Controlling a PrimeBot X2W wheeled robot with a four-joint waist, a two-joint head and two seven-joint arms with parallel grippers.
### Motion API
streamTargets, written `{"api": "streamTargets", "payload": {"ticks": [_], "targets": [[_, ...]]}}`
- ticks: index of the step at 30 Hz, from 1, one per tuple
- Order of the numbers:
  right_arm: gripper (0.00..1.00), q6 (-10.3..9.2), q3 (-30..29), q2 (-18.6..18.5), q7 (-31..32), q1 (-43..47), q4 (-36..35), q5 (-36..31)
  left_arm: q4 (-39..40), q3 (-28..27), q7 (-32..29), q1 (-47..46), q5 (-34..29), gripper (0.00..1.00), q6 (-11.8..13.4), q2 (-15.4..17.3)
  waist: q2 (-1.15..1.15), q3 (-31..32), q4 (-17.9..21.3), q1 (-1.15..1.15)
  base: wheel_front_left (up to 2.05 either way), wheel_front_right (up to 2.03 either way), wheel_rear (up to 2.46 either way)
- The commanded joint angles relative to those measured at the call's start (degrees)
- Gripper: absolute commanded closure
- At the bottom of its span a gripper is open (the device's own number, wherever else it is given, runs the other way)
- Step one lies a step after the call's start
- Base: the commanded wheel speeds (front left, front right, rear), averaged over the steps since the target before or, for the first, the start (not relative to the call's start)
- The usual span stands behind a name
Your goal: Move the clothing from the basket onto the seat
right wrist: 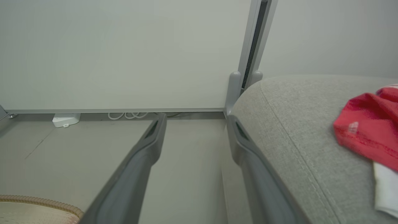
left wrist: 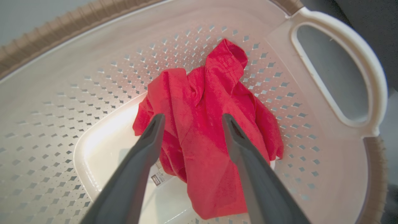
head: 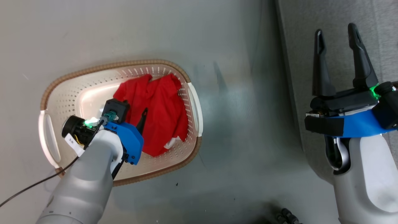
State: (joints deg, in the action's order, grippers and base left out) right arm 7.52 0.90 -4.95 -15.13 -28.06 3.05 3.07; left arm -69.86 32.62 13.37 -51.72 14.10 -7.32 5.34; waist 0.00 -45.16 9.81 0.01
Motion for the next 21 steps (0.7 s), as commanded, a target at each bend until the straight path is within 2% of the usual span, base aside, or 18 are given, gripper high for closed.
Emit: {"api": "streamTargets", "payload": {"ticks": [1, 13, 21], "targets": [[0.00, -0.06, -0.1, 0.2, 0.0, -1.1, -0.2, -0.3, -0.2, 0.2, -0.1, -0.7, 0.1, 0.00, -0.2, 0.6, 0.00, -2.0, -0.1, -0.01, 0.00, 0.00, 0.00], [0.00, -0.06, 0.4, -0.1, 0.0, -4.5, -1.5, -0.5, -2.7, 2.7, -4.2, -5.2, 3.4, 0.00, -0.2, 0.2, 0.00, -9.2, -0.6, -0.01, 0.00, 0.00, 0.00], [0.00, -0.06, 0.4, 0.1, 0.0, -5.2, -1.4, 0.0, -3.1, 5.0, -6.2, -6.4, 5.6, 0.00, -0.2, -0.1, 0.00, -11.4, -0.2, -0.01, 0.00, 0.00, 0.00]]}}
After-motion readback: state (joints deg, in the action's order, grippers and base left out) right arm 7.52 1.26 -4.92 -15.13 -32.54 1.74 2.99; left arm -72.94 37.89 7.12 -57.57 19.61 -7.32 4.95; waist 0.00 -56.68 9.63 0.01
